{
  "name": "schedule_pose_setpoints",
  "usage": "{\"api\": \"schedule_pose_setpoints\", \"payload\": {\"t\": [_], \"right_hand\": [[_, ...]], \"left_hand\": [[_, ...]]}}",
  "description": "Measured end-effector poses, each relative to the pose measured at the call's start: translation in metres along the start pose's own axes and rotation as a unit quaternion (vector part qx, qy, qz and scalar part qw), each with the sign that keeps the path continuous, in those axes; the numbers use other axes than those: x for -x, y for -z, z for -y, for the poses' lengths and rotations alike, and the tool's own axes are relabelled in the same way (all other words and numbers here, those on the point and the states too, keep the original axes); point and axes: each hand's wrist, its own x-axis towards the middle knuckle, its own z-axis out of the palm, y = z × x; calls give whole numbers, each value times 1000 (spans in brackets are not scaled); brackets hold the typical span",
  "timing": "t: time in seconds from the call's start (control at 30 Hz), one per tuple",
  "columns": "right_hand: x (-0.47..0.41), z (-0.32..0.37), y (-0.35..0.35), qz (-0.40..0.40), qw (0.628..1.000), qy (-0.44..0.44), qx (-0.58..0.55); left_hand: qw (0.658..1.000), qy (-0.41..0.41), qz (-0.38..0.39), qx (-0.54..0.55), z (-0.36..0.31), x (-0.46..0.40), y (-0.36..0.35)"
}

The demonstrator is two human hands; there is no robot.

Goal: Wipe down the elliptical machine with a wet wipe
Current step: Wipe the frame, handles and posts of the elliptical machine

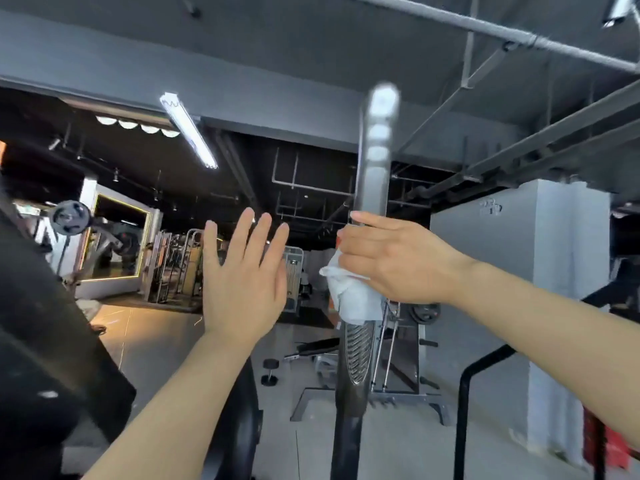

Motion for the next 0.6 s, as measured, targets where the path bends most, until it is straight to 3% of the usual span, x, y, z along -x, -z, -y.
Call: {"api": "schedule_pose_setpoints", "payload": {"t": [0.17, 0.3, 0.43, 0.6], "right_hand": [[-32, -96, 18, -70, 989, -81, 98], [-51, -140, 36, -66, 981, -142, 114], [-52, -116, 29, -73, 978, -182, 68], [-38, -47, 16, 9, 995, -95, 7]], "left_hand": [[997, -16, -81, 3, 4, 2, -7], [995, -20, -97, 7, 5, 1, -9], [996, -21, -92, 10, 5, 2, -10], [996, -20, -87, 10, 5, 2, -11]]}}
